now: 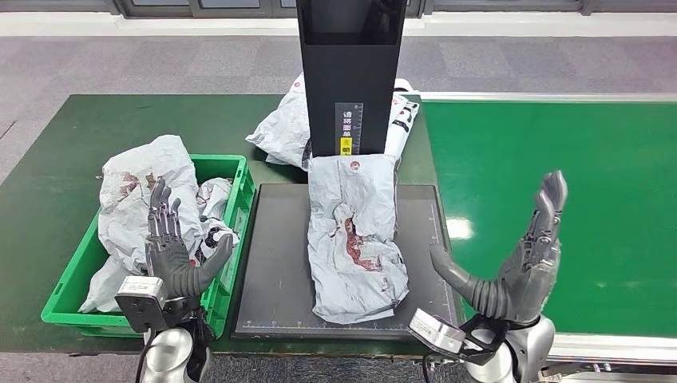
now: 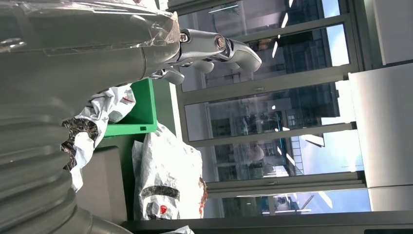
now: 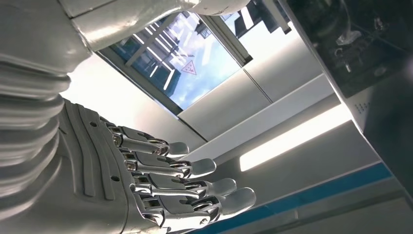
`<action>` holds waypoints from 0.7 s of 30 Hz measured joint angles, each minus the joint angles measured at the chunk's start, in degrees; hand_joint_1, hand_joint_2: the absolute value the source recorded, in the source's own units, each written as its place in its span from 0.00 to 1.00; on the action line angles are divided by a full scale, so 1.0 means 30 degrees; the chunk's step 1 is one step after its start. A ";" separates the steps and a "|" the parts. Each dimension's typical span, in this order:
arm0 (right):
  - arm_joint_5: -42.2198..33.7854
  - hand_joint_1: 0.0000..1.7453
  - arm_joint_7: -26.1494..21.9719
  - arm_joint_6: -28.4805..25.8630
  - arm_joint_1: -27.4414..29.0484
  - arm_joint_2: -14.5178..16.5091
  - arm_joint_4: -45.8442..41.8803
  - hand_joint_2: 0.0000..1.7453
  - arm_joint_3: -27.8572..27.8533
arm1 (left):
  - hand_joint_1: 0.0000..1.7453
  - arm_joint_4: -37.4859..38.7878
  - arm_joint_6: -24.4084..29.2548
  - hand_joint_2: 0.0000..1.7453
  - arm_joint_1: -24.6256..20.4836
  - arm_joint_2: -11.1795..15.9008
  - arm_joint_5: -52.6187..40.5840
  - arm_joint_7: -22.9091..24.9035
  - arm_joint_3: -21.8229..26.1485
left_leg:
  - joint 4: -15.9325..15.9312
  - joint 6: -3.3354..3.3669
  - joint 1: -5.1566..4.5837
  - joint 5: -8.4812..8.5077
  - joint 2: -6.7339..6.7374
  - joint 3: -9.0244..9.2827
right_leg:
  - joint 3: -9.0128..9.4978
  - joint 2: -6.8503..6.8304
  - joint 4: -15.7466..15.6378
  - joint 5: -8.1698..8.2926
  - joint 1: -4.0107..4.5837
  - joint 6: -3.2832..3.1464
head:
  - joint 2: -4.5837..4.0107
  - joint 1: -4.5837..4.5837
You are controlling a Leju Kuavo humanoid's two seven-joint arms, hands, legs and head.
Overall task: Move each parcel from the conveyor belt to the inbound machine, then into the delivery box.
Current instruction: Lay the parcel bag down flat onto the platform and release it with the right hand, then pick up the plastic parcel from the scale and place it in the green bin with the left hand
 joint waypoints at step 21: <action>0.1597 0.00 0.0007 0.0015 -0.0572 0.0934 -0.1306 1.00 -0.2451 | 0.00 1.4686 0.3875 1.00 -0.7835 -0.1278 -0.6028 0.3417 -0.5587 | 0.0008 0.0061 -0.0030 0.0049 -0.0023 0.0002 | 0.0047 -0.0054 -0.0004 0.0061 -0.0025 0.0031 | 0.0000 0.0009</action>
